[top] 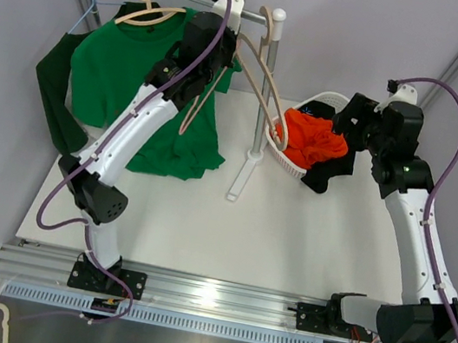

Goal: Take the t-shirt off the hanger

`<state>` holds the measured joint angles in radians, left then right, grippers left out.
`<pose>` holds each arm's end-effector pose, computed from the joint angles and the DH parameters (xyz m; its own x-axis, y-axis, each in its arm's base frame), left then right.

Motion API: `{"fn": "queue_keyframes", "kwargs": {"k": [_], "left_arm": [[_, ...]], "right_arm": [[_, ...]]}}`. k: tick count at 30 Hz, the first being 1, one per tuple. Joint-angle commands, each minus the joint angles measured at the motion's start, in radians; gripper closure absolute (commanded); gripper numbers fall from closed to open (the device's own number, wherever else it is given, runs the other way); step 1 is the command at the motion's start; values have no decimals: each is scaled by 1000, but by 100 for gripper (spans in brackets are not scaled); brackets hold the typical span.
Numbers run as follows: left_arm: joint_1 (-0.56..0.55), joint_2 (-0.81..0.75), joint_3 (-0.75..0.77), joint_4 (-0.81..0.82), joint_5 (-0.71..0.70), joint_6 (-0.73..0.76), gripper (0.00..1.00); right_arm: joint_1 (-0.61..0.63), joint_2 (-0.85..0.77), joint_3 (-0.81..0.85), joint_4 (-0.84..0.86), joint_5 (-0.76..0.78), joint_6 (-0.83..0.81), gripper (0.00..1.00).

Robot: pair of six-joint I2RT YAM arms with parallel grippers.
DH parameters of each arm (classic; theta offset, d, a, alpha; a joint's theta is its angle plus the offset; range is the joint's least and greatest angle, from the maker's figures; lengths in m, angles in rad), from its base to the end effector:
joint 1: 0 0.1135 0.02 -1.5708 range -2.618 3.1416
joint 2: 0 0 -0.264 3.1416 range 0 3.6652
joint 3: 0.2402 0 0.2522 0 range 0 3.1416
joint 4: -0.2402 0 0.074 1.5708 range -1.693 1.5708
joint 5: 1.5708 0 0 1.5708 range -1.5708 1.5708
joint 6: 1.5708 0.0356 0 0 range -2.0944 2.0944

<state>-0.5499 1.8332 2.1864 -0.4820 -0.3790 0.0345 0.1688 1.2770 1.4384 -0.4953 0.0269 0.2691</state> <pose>0.3511 -0.1998 0.4957 -0.1035 0.1010 -0.9895 0.1764 0.9809 0.0817 0.2754 0.0460 0.4289 -0.3494 0.2101 -0.9131 -0.0518 0.9687 0.2427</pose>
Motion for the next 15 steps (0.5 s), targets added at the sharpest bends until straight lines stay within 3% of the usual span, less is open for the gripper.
{"fn": "queue_keyframes", "kwargs": {"k": [1,6,10,15], "left_arm": [[-8,-8,18,97,-106,27,99],[-19,17,82,20,-97,-13,99],[-27,-17,52,22,-149,-12,99],[-27,-26,93,-130,-12,-135,99]], "right_arm": [[0,-8,-18,14,-2,1,13],[1,-21,-55,30,1,4,13],[1,-21,-72,44,-15,16,13],[1,-15,-76,49,-15,24,13]]}}
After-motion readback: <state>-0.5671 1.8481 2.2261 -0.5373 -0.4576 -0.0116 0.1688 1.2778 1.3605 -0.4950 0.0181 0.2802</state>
